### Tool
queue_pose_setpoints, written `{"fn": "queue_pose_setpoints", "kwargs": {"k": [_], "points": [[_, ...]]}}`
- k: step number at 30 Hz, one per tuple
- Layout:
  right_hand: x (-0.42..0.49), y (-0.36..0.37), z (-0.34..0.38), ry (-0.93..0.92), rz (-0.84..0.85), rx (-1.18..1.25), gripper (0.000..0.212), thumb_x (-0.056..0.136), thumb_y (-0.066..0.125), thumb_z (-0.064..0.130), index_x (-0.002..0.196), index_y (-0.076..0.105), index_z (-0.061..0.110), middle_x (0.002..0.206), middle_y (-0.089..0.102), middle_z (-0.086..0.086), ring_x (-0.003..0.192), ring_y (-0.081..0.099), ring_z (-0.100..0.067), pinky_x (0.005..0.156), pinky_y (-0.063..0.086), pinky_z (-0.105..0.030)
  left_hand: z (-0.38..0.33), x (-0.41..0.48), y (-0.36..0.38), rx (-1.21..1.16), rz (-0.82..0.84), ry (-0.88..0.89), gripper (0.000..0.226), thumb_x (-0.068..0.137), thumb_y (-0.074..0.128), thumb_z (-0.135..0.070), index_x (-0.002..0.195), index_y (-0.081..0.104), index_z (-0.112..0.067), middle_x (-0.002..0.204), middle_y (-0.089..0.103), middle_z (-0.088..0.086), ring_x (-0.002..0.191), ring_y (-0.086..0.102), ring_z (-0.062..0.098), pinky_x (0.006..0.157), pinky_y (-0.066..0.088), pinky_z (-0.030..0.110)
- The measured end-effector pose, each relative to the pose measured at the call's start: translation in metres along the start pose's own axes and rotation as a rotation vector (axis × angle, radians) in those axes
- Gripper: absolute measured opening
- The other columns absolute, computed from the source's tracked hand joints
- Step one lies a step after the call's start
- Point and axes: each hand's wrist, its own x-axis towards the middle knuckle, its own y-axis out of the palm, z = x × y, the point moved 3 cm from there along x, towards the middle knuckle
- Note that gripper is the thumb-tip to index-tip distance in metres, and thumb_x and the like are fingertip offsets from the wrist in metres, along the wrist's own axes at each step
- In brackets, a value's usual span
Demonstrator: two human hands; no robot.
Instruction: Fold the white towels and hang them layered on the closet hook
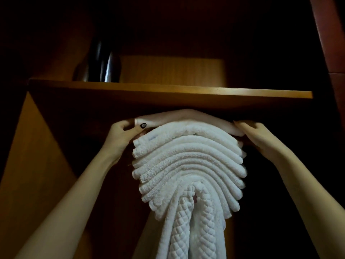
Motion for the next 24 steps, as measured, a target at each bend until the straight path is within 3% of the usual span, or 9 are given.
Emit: {"fn": "queue_pose_setpoints", "kwargs": {"k": [2, 4, 6, 9, 11, 13, 16, 19, 24], "points": [[-0.006, 0.0, 0.013, -0.164, -0.084, -0.322, 0.029, 0.094, 0.055, 0.045, 0.078, 0.069, 0.025, 0.066, 0.069, 0.011, 0.062, 0.063, 0.001, 0.058, 0.044, -0.02, -0.006, 0.002, -0.004, 0.158, -0.075, 0.052, 0.016, 0.089, 0.07, -0.02, 0.091, 0.07, -0.005, 0.083, 0.075, 0.005, 0.075, 0.069, 0.014, 0.063, 0.052, 0.025], [-0.01, 0.008, 0.025, -0.302, -0.073, -0.393, 0.021, 0.095, 0.055, 0.042, 0.08, 0.065, 0.031, 0.075, 0.066, 0.019, 0.07, 0.061, 0.008, 0.058, 0.041, -0.01, -0.01, 0.009, -0.009, 0.486, -0.095, 0.088, 0.033, 0.089, 0.069, -0.031, 0.087, 0.067, 0.001, 0.087, 0.067, 0.022, 0.08, 0.063, 0.024, 0.07, 0.05, 0.041], [-0.011, 0.016, 0.035, -0.38, -0.067, -0.371, 0.012, 0.095, 0.057, 0.037, 0.091, 0.068, 0.034, 0.083, 0.065, 0.025, 0.077, 0.059, 0.018, 0.058, 0.039, -0.002, -0.016, 0.01, -0.012, 0.702, -0.12, 0.124, 0.034, 0.091, 0.063, -0.04, 0.084, 0.069, -0.008, 0.09, 0.063, 0.018, 0.09, 0.061, 0.029, 0.078, 0.046, 0.038], [-0.006, 0.025, 0.043, -0.449, -0.131, -0.369, 0.016, 0.093, 0.061, 0.028, 0.097, 0.075, 0.023, 0.083, 0.068, 0.021, 0.078, 0.059, 0.016, 0.063, 0.04, -0.002, -0.031, 0.008, -0.004, 0.843, -0.178, 0.246, 0.031, 0.092, 0.06, -0.042, 0.095, 0.072, -0.013, 0.092, 0.06, 0.007, 0.087, 0.057, 0.023, 0.074, 0.04, 0.031], [-0.002, 0.035, 0.048, -0.444, -0.109, -0.359, 0.018, 0.092, 0.062, 0.027, 0.101, 0.076, 0.021, 0.086, 0.068, 0.019, 0.079, 0.058, 0.017, 0.065, 0.039, 0.0, -0.04, 0.014, 0.012, 0.811, -0.092, 0.312, 0.027, 0.093, 0.06, -0.036, 0.107, 0.071, -0.015, 0.099, 0.066, 0.003, 0.093, 0.06, 0.018, 0.077, 0.043, 0.029], [0.002, 0.046, 0.051, -0.428, -0.065, -0.368, 0.021, 0.092, 0.062, 0.03, 0.106, 0.075, 0.021, 0.092, 0.07, 0.015, 0.082, 0.059, 0.013, 0.068, 0.04, 0.0, -0.047, 0.024, 0.036, 0.75, 0.06, 0.261, 0.029, 0.093, 0.06, -0.034, 0.114, 0.069, -0.017, 0.104, 0.069, 0.0, 0.096, 0.063, 0.015, 0.079, 0.047, 0.027], [0.011, 0.06, 0.052, -0.316, 0.024, -0.459, 0.026, 0.093, 0.062, 0.039, 0.107, 0.074, 0.02, 0.087, 0.07, 0.009, 0.082, 0.062, -0.005, 0.077, 0.05, -0.027, -0.045, 0.036, 0.065, 0.793, 0.223, 0.097, 0.028, 0.092, 0.059, -0.045, 0.106, 0.069, -0.022, 0.091, 0.069, -0.007, 0.082, 0.063, 0.011, 0.069, 0.051, 0.027], [0.014, 0.062, 0.055, -0.267, 0.036, -0.544, 0.024, 0.095, 0.061, 0.034, 0.099, 0.071, 0.013, 0.082, 0.066, 0.001, 0.082, 0.062, -0.019, 0.074, 0.046, -0.031, -0.044, 0.04, 0.073, 0.722, 0.179, 0.04, 0.025, 0.093, 0.061, -0.041, 0.1, 0.072, -0.019, 0.085, 0.069, -0.003, 0.077, 0.064, 0.015, 0.063, 0.049, 0.03], [0.0, 0.06, 0.065, -0.463, -0.068, -0.576, 0.019, 0.096, 0.056, 0.023, 0.097, 0.07, 0.009, 0.089, 0.067, -0.004, 0.084, 0.061, -0.021, 0.057, 0.039, -0.027, -0.049, 0.029, 0.064, 0.59, 0.112, 0.136, 0.023, 0.091, 0.065, -0.03, 0.088, 0.073, -0.009, 0.082, 0.072, 0.007, 0.077, 0.067, 0.022, 0.069, 0.052, 0.04]]}}
